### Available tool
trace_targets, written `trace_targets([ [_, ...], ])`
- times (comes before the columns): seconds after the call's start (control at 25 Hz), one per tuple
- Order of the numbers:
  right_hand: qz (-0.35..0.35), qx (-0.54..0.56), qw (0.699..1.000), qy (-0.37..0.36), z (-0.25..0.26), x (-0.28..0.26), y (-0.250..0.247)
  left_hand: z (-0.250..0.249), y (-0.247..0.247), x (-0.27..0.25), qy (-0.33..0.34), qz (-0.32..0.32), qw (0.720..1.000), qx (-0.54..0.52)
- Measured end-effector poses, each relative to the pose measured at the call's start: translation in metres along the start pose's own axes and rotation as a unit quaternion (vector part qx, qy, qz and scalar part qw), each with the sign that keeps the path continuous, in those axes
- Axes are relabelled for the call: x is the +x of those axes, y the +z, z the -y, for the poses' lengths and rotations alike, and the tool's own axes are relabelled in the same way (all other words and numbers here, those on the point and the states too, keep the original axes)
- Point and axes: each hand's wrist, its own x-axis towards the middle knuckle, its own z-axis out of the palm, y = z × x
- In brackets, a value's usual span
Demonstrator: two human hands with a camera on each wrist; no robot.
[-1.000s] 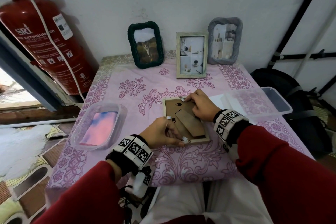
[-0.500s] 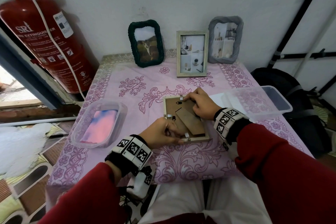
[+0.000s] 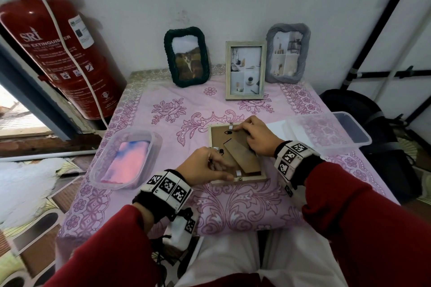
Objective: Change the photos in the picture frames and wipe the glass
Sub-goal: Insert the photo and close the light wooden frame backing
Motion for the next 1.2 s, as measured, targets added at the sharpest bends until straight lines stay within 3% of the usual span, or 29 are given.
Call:
trace_targets([
  [0.2,0.022,-0.016,1.0,-0.015,0.007,-0.012,-0.001,0.005,-0.007,0.007,-0.061,-0.19,0.977,0.071],
  [0.36,0.03,-0.052,0.998,-0.019,0.014,-0.027,0.008,0.016,-0.002,0.008,-0.148,-0.158,0.968,0.127],
  [0.48,0.043,-0.01,0.999,-0.023,0.017,-0.031,0.01,0.018,0.0,0.012,-0.156,-0.15,0.964,0.152],
  [0.56,0.048,0.007,0.999,-0.017,0.02,-0.029,0.01,0.016,0.004,0.015,-0.151,-0.165,0.97,0.098],
  [0.64,0.038,0.044,0.998,-0.011,0.022,-0.028,0.009,0.008,0.007,0.015,-0.144,-0.201,0.968,-0.042],
  [0.92,-0.075,0.126,0.989,-0.032,0.03,-0.029,-0.004,-0.023,0.005,0.015,-0.113,-0.21,0.908,-0.344],
  [1.08,-0.184,0.219,0.957,-0.047,0.047,-0.032,-0.026,-0.047,-0.002,0.015,-0.04,-0.213,0.908,-0.358],
  [1.2,-0.237,0.334,0.91,-0.065,0.06,-0.033,-0.047,-0.065,-0.01,0.013,0.017,-0.24,0.921,-0.306],
])
